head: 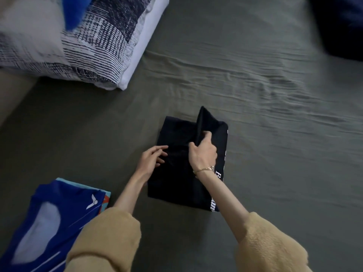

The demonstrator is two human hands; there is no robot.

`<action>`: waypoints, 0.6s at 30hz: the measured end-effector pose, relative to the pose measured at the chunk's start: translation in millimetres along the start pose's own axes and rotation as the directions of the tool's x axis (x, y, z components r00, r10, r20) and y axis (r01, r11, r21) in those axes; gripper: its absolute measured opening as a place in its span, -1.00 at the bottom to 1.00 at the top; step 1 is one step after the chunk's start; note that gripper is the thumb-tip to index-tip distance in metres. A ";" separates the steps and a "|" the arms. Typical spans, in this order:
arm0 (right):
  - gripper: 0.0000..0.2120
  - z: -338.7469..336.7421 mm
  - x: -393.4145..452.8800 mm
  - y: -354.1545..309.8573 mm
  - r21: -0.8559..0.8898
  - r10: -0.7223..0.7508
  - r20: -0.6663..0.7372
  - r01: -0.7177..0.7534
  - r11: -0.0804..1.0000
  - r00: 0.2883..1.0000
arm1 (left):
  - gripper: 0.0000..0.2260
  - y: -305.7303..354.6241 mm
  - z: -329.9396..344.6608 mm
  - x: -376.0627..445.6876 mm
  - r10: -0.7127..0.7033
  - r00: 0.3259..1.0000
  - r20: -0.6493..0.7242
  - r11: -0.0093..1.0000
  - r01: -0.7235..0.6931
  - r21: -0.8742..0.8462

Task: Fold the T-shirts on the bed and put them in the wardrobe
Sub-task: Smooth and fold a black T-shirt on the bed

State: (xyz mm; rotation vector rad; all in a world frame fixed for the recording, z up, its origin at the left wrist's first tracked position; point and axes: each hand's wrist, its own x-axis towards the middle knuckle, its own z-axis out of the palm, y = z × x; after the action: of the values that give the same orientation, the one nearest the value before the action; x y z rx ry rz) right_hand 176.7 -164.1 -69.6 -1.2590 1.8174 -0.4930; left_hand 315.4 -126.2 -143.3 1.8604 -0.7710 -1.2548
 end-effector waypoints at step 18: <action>-0.73 62.7 22.8 6.6 0.102 -0.144 0.024 0.141 0.985 0.989 | -0.91 -3.0 -13.5 4.6 -0.128 0.990 0.055 0.954 0.138 -0.267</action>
State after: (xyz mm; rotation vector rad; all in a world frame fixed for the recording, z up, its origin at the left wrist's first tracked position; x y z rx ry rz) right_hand 221.1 -173.1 -119.2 -1.3264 1.6632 -0.6324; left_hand 329.9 -124.9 -144.9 1.6918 -0.4701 -1.4068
